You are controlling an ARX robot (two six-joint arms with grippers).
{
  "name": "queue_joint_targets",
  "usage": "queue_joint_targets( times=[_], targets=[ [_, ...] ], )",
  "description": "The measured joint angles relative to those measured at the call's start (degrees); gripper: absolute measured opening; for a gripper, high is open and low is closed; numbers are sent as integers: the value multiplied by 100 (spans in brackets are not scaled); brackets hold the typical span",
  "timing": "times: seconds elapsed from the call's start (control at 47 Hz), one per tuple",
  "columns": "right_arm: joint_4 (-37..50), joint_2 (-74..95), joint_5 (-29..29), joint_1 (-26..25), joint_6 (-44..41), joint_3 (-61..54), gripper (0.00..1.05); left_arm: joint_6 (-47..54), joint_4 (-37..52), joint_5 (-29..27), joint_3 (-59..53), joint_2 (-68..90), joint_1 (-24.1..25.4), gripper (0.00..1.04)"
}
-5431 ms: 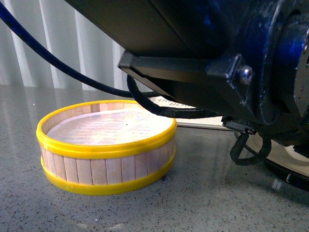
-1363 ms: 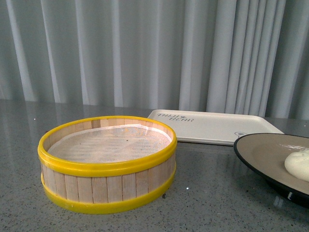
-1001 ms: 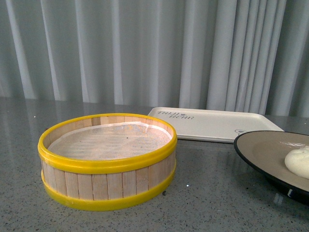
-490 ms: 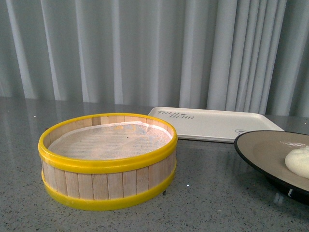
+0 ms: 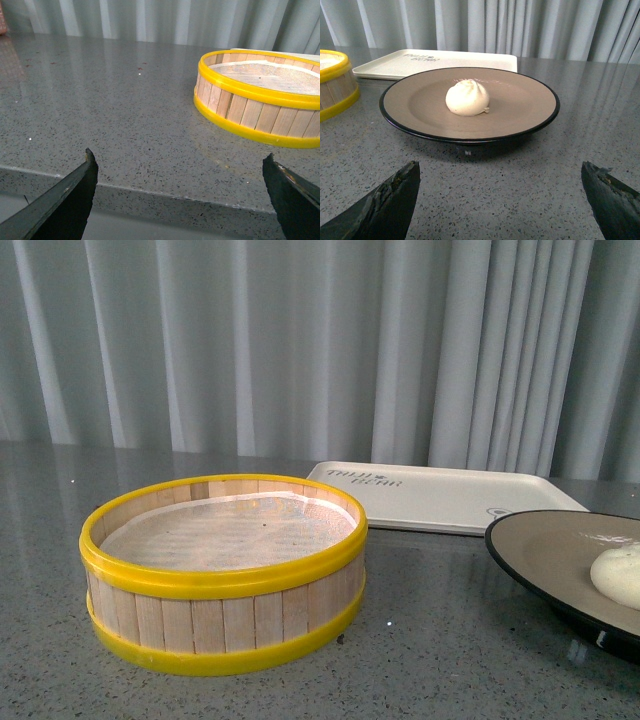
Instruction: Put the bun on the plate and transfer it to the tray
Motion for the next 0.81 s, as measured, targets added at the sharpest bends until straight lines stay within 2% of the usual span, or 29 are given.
queue_joint_targets(
  times=[0.192,0.277,0.319,0.532,0.596,0.618,0.66,0.724,0.809],
  targets=[
    [0,2,7,2,2,0,96,0,0,0,0,0,0,98],
    [-157,815,1987,586,581,341,96,0,0,-15,0,0,0,98],
    [-138,1268,2330,688,494,605,96,2,0,-4,0,-2,0,98],
    [-879,1670,2188,1478,-1515,1639,96,2,0,-4,0,-2,0,98],
    [-1602,1729,2133,1880,-2754,2103,96,2,0,-2,0,-2,0,98],
    [-1690,1751,2114,1902,-2822,2157,96,2,0,-2,0,-2,0,98],
    [-2197,1917,2037,1941,-3679,2455,96,2,0,0,0,-2,0,98],
    [-2616,2083,1867,1891,-4400,2684,96,0,0,-2,0,-2,0,98],
    [-3169,2260,1423,1567,-5311,2927,96,2,0,-2,0,-2,0,98]
  ],
)
